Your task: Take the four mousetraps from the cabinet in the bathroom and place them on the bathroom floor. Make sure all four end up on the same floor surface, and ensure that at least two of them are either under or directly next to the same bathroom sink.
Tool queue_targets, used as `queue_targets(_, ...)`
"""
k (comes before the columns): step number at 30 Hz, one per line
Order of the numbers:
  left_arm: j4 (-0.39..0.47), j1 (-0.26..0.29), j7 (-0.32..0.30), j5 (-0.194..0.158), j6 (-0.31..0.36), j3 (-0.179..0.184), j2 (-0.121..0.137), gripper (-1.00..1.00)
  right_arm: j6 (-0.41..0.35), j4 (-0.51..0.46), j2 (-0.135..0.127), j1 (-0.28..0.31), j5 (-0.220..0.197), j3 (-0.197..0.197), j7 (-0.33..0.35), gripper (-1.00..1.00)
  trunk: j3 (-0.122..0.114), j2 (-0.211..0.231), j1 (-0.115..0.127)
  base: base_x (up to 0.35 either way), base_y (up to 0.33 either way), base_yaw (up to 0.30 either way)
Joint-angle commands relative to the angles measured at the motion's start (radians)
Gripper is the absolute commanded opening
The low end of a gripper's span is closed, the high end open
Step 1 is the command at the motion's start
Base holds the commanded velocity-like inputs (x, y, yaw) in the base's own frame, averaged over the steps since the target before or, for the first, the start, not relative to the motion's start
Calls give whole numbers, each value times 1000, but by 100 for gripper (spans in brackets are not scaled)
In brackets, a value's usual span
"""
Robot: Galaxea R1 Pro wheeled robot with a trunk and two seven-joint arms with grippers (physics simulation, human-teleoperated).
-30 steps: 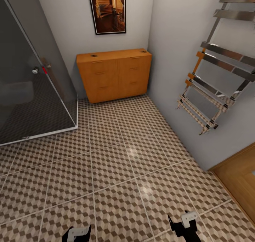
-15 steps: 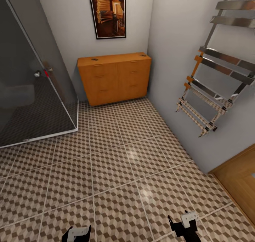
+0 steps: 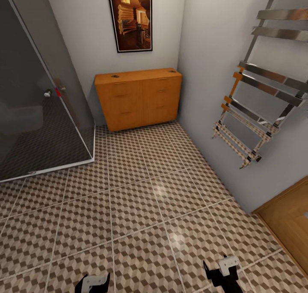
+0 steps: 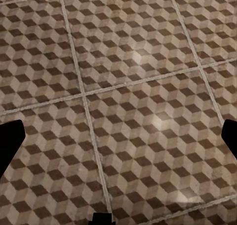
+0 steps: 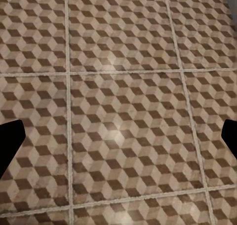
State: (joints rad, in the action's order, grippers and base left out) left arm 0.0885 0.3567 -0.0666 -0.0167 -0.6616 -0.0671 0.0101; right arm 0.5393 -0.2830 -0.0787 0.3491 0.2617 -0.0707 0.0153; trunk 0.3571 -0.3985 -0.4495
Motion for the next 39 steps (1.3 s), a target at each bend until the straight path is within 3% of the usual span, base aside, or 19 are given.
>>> queue_targets(1,-1,1,-7,-2,-3,-7,0,100,4,1,0,1,9,-7,2,100,0,-2,-1,0,0,0)
queue_targets(39,-1,0,-7,-2,-4,-7,1,100,4,1,0,1,10,-9,2,100,-63,-2,-1,0,0,0)
